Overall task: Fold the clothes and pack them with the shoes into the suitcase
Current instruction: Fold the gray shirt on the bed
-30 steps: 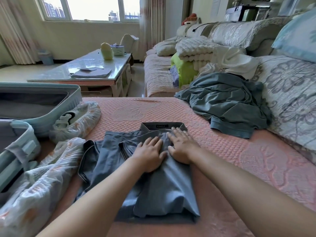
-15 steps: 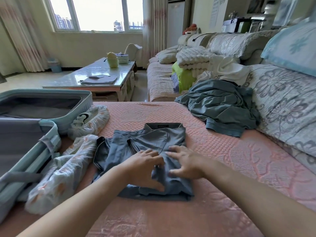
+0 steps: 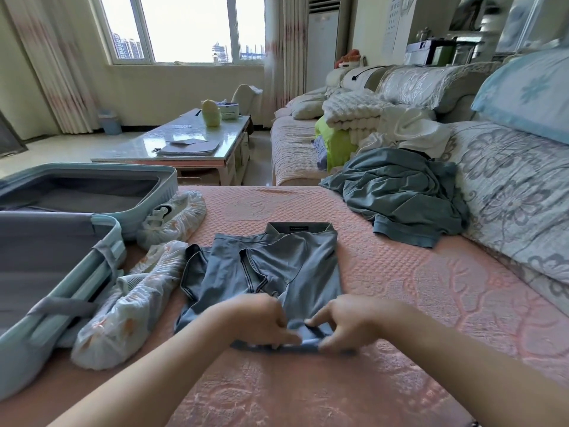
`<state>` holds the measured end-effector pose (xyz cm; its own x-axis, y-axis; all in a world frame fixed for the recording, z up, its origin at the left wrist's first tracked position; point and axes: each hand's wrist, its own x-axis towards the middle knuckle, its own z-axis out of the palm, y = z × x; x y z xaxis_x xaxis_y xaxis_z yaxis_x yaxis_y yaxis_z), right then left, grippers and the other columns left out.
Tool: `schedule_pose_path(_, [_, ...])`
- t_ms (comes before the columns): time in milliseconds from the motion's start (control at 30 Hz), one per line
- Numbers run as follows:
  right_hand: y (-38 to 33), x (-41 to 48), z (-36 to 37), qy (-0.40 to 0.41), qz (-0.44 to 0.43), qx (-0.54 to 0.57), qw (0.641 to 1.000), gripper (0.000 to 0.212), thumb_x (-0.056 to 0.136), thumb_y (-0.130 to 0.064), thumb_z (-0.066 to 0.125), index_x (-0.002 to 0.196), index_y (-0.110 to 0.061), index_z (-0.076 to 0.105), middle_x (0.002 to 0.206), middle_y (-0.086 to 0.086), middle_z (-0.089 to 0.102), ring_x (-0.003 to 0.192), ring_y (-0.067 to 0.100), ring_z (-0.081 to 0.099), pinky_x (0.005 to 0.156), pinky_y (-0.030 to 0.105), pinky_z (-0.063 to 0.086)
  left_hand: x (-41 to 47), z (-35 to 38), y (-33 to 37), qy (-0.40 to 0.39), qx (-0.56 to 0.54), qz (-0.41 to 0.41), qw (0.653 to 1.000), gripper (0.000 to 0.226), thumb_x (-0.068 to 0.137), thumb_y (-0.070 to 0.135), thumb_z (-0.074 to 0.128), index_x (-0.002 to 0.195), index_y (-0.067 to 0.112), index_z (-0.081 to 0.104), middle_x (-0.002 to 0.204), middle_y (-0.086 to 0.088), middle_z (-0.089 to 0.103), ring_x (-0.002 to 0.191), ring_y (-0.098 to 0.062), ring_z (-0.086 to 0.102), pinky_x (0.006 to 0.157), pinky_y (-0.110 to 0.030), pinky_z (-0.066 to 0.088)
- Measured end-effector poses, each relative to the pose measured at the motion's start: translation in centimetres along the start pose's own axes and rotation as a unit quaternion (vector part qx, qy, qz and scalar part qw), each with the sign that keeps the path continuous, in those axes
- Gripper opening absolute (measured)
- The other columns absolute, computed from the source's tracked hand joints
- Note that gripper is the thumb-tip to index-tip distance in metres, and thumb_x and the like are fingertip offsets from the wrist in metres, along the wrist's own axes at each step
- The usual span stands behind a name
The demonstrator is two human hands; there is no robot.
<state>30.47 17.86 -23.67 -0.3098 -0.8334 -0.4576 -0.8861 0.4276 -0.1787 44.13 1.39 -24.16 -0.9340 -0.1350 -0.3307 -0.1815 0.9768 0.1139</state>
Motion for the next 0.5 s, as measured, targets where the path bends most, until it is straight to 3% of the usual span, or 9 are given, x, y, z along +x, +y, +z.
schedule_pose_path(33, [0.0,0.0,-0.2,0.029,-0.004,0.047,0.998,0.038,0.087,-0.051,0.062,0.120,-0.034,0.070,0.103,-0.008,0.069,0.090,0.013,0.064,0.079,0.031,0.052,0.4,-0.3,-0.2,0.045,-0.021,-0.008,0.999,0.045,0.089,0.063,0.053,0.081,0.021,0.069,0.075,0.004,0.067,0.072,-0.017,0.061,0.070,-0.031,0.052])
schedule_pose_path(100, [0.3,0.7,-0.5,0.135,-0.012,0.035,0.990,0.033,0.095,-0.048,0.055,0.097,-0.021,0.074,0.096,-0.003,0.067,0.084,0.015,0.061,0.076,0.032,0.049,1.4,-0.1,-0.7,0.148,-0.023,0.000,0.989,0.036,0.092,0.058,0.053,0.096,0.026,0.068,0.094,0.007,0.064,0.093,-0.016,0.058,0.083,-0.032,0.051])
schedule_pose_path(133, [0.4,1.3,-0.5,0.185,-0.016,-0.004,0.983,0.030,0.097,-0.045,0.053,0.101,-0.023,0.072,0.104,-0.002,0.064,0.093,0.016,0.060,0.081,0.032,0.047,1.9,0.3,-1.1,0.163,-0.012,0.003,0.987,0.037,0.091,0.058,0.054,0.115,0.031,0.063,0.115,0.007,0.059,0.112,-0.016,0.051,0.096,-0.033,0.046])
schedule_pose_path(200, [0.3,2.8,-0.4,0.236,-0.026,-0.019,0.971,0.031,0.098,-0.044,0.052,0.123,-0.030,0.065,0.126,-0.004,0.055,0.117,0.017,0.053,0.097,0.032,0.044,2.6,1.7,-1.8,0.101,0.021,-0.009,0.995,0.071,0.089,0.063,0.053,0.149,0.030,0.034,0.152,0.005,0.033,0.141,-0.018,0.026,0.115,-0.038,0.029])
schedule_pose_path(267, [-0.1,4.3,-0.4,0.220,-0.028,0.007,0.975,0.047,0.099,-0.045,0.051,0.143,-0.029,0.050,0.149,-0.003,0.042,0.138,0.019,0.040,0.113,0.034,0.033,3.0,2.8,-2.6,0.048,0.028,-0.026,0.998,0.084,0.091,0.066,0.048,0.157,0.027,0.015,0.163,0.004,0.015,0.149,-0.018,0.011,0.121,-0.041,0.019])
schedule_pose_path(333, [-0.9,5.5,-0.2,0.188,-0.030,-0.035,0.981,0.061,0.101,-0.047,0.045,0.157,-0.026,0.029,0.166,-0.002,0.018,0.151,0.019,0.019,0.121,0.035,0.018,2.7,3.0,-3.5,0.070,0.022,-0.018,0.997,0.080,0.092,0.066,0.046,0.157,0.028,0.019,0.164,0.005,0.017,0.150,-0.016,0.012,0.122,-0.041,0.018])
schedule_pose_path(400, [-1.8,6.8,0.5,0.156,-0.037,-0.082,0.984,0.067,0.103,-0.050,0.037,0.161,-0.026,0.013,0.169,-0.002,0.004,0.155,0.016,0.005,0.125,0.039,0.010,1.6,2.6,-4.3,0.104,0.001,-0.008,0.995,0.075,0.091,0.065,0.049,0.155,0.031,0.027,0.162,0.007,0.024,0.149,-0.015,0.017,0.121,-0.038,0.019])
schedule_pose_path(500, [-2.9,8.4,1.6,0.115,-0.019,-0.125,0.985,0.065,0.105,-0.052,0.025,0.161,-0.024,0.009,0.169,-0.001,0.002,0.155,0.017,0.001,0.124,0.045,0.009,-1.1,2.5,-6.4,0.106,-0.028,-0.005,0.994,0.086,0.077,0.070,0.054,0.153,0.036,0.031,0.159,0.013,0.028,0.146,-0.010,0.023,0.120,-0.033,0.023])
